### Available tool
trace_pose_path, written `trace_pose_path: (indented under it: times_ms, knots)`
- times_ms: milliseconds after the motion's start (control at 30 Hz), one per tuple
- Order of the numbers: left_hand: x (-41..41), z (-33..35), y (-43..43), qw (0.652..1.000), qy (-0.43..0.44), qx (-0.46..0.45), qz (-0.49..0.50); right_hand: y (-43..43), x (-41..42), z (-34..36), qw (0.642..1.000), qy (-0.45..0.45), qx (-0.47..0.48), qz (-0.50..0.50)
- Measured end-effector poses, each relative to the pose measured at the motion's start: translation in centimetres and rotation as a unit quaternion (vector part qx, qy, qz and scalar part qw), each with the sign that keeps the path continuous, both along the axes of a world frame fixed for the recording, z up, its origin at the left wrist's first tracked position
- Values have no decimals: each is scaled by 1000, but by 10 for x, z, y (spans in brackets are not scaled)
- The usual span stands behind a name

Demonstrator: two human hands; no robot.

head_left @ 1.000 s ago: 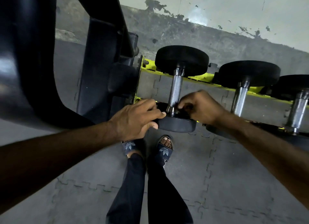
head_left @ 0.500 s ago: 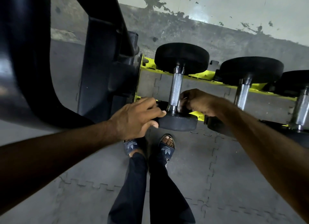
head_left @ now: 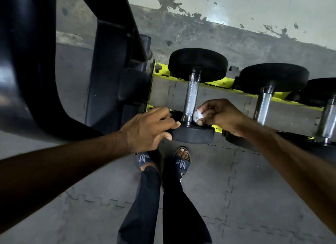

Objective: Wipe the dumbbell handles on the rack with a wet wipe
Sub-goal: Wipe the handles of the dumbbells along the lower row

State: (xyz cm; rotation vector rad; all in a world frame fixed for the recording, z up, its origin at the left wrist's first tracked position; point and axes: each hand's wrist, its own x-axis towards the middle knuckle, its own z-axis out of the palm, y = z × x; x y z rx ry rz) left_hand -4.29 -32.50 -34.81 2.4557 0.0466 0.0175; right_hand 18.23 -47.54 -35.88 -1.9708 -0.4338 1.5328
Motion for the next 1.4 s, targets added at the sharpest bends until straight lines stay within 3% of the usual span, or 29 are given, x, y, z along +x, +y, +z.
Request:
trace_pose_path:
  times_ms: [133,267,333,400,467,567,633,767,900,967,1033,1100,1167,1233,1400]
  knots:
    - [1,0,0,1000,2,6,-3,9,-19,-6,977,-83,82,-178]
    - [0,-2,-1,1000,-2,14,-4,44,-10,-20,910,-150,129,-365]
    - [-1,-2,-1,1000,-4,16,-1,54,-13,-20,888,-214,162,-373]
    - [-2,-1,-2,1000,-4,12,7,50,-24,-13,889,-327,190,-257]
    - [-3,0,-4,1000,-2,7,17,41,-30,-8,864,-436,244,-66]
    - [-3,1,-7,1000,-3,6,25,42,-28,-8,750,-576,226,233]
    - [-3,2,-7,1000,-3,3,30,53,-27,-6,698,-615,165,327]
    - [-4,4,-11,999,2,-2,44,70,-22,13,702,-533,73,466]
    - [-4,9,-14,998,21,4,58,57,-9,19,745,-466,125,461]
    - [-4,13,-15,997,39,4,67,43,-7,16,829,-407,151,351]
    - [-2,19,-18,993,70,-12,94,28,-11,16,918,-334,152,151]
    - [4,29,-21,984,103,-41,139,18,-15,22,962,-238,120,-64]
    - [16,40,-27,974,118,-67,180,10,-21,34,964,-109,107,-218]
    - [31,51,-34,966,120,-94,209,3,-25,50,945,-5,125,-301]
    - [63,72,-48,942,93,-178,271,-18,-36,78,904,171,168,-354]
